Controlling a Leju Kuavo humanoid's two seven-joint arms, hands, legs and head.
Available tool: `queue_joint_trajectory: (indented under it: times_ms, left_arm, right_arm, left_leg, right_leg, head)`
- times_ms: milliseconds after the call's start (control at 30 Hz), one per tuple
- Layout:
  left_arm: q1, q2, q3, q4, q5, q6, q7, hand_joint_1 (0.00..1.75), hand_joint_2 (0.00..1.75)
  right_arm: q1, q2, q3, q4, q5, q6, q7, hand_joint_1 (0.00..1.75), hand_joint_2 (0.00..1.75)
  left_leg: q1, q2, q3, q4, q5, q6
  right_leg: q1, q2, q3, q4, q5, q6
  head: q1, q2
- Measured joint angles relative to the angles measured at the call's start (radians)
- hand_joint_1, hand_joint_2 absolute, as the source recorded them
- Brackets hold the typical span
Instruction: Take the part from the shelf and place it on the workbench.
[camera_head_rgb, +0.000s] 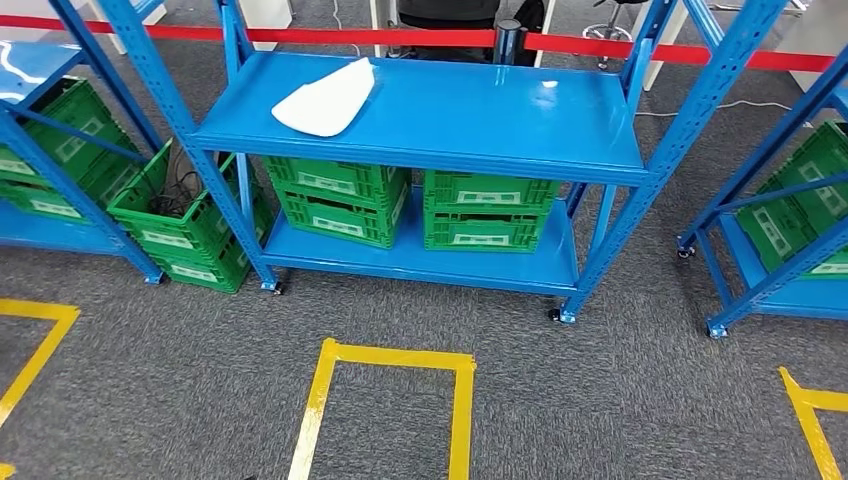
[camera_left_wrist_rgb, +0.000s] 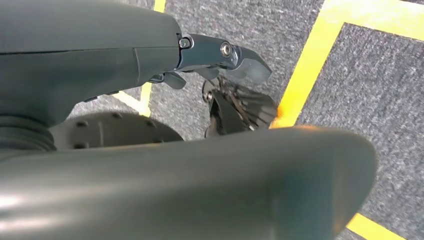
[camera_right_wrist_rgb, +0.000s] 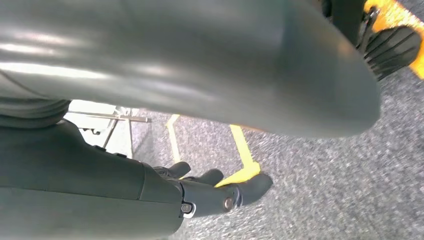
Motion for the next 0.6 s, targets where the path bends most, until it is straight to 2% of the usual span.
queue_joint_trajectory:
  times_ms: [33, 67, 100, 133, 167, 200, 233, 333, 400, 433, 500, 533, 567, 600]
  left_arm:
    - [0.001, 0.001, 0.0, 0.0, 0.0, 0.0, 0.0, 0.0, 0.0]
    - [0.003, 0.002, 0.0, 0.0, 0.001, 0.001, 0.0, 0.0, 0.0]
    - [0.003, 0.003, 0.0, 0.001, 0.001, 0.001, 0.0, 0.0, 0.0]
    - [0.003, 0.004, 0.0, 0.001, 0.001, 0.001, 0.0, 0.0, 0.0]
    - [0.002, 0.004, 0.0, 0.001, 0.001, 0.0, 0.0, 0.0, 0.0]
    - [0.002, 0.004, 0.0, 0.001, 0.001, 0.0, 0.0, 0.0, 0.0]
    - [0.001, 0.004, 0.0, 0.001, 0.001, -0.001, 0.0, 0.0, 0.0]
    - [0.002, 0.004, 0.0, 0.001, 0.001, -0.002, 0.0, 0.0, 0.0]
    - [0.002, 0.004, 0.0, 0.001, 0.001, -0.001, 0.0, 0.0, 0.0]
    - [0.002, 0.005, 0.0, 0.001, 0.001, -0.001, 0.0, 0.0, 0.0]
    - [0.002, 0.004, 0.0, 0.001, 0.001, -0.002, 0.0, 0.0, 0.0]
    - [0.002, 0.004, 0.0, 0.001, 0.001, -0.002, 0.0, 0.0, 0.0]
    - [0.003, 0.004, 0.0, 0.001, 0.001, -0.002, 0.0, 0.0, 0.0]
    - [0.003, 0.005, 0.0, 0.001, 0.002, -0.002, 0.0, 0.0, 0.0]
  right_arm:
    - [0.0, 0.001, 0.0, 0.0, 0.0, 0.0, 0.001, 0.0, 0.0]
    - [0.001, 0.002, 0.0, 0.0, 0.0, 0.001, 0.002, 0.0, 0.0]
    - [0.002, 0.002, 0.0, 0.0, 0.0, 0.001, 0.003, 0.0, 0.0]
    - [0.003, 0.001, 0.0, 0.0, 0.0, 0.001, 0.004, 0.0, 0.0]
    - [0.003, 0.001, 0.0, 0.0, 0.0, 0.001, 0.004, 0.0, 0.0]
    - [0.003, 0.001, 0.0, 0.0, 0.0, 0.001, 0.004, 0.0, 0.0]
    - [0.002, 0.0, 0.0, 0.0, 0.0, 0.001, 0.004, 0.0, 0.0]
    - [-0.002, 0.0, 0.0, 0.0, 0.0, 0.001, 0.005, 0.0, 0.0]
    - [-0.003, -0.001, 0.0, 0.0, 0.0, 0.001, 0.005, 0.0, 0.0]
    - [-0.003, -0.001, 0.0, 0.0, 0.0, 0.001, 0.005, 0.0, 0.0]
    - [-0.002, 0.0, 0.0, 0.0, 0.0, 0.001, 0.005, 0.0, 0.0]
    - [-0.001, 0.0, 0.0, 0.0, 0.0, 0.001, 0.005, 0.0, 0.0]
    - [0.0, 0.0, 0.0, 0.0, 0.0, 0.001, 0.005, 0.0, 0.0]
    - [0.002, 0.0, 0.0, 0.0, 0.0, 0.001, 0.006, 0.0, 0.0]
  left_leg:
    - [0.002, 0.0, -0.027, 0.025, 0.008, -0.003]
    - [0.004, 0.0, -0.048, 0.03, 0.03, -0.006]
    - [0.005, 0.0, -0.034, -0.023, 0.076, -0.008]
    - [0.007, 0.001, -0.007, -0.098, 0.126, -0.01]
    - [0.008, 0.0, 0.021, -0.164, 0.157, -0.011]
    - [0.009, -0.001, 0.044, -0.209, 0.174, -0.008]
    - [0.009, -0.003, 0.057, -0.229, 0.175, -0.004]
    - [0.007, -0.006, 0.067, -0.23, 0.166, 0.016]
    - [0.009, -0.007, 0.073, -0.233, 0.162, 0.027]
    - [0.008, -0.007, 0.075, -0.234, 0.159, 0.031]
    - [0.005, -0.006, 0.08, -0.233, 0.152, 0.037]
    - [0.003, -0.006, 0.084, -0.233, 0.147, 0.039]
    - [0.001, -0.006, 0.09, -0.233, 0.142, 0.04]
    - [-0.001, -0.008, 0.098, -0.233, 0.137, 0.04]
  right_leg:
    - [-0.001, 0.001, 0.005, 0.001, -0.006, 0.002]
    - [-0.003, 0.002, 0.013, 0.002, -0.014, 0.004]
    - [-0.005, 0.003, 0.023, 0.004, -0.022, 0.009]
    - [-0.007, 0.003, 0.028, 0.006, -0.032, 0.015]
    - [-0.006, 0.003, 0.031, 0.011, -0.043, 0.022]
    - [-0.005, 0.004, 0.032, 0.014, -0.052, 0.029]
    - [-0.003, 0.004, 0.03, 0.016, -0.058, 0.036]
    - [-0.006, 0.005, 0.036, 0.019, -0.069, 0.049]
    - [-0.009, 0.003, 0.016, 0.069, -0.097, 0.057]
    - [-0.009, 0.002, -0.012, 0.123, -0.121, 0.061]
    - [-0.01, 0.001, -0.1, 0.264, -0.168, 0.064]
    - [-0.01, 0.001, -0.139, 0.315, -0.173, 0.064]
    - [-0.009, 0.001, -0.16, 0.33, -0.156, 0.061]
    - [-0.008, 0.001, -0.161, 0.301, -0.118, 0.055]
  head:
    - [-0.005, 0.0]
    - [-0.01, 0.0]
    - [-0.014, 0.0]
    - [-0.018, 0.0]
    - [-0.022, 0.0]
    - [-0.024, 0.0]
    - [-0.024, 0.0]
    - [-0.015, 0.0]
    - [-0.007, 0.0]
    - [-0.001, 0.0]
    - [0.009, 0.0]
    - [0.012, 0.0]
    - [0.015, 0.0]
    - [0.018, 0.0]
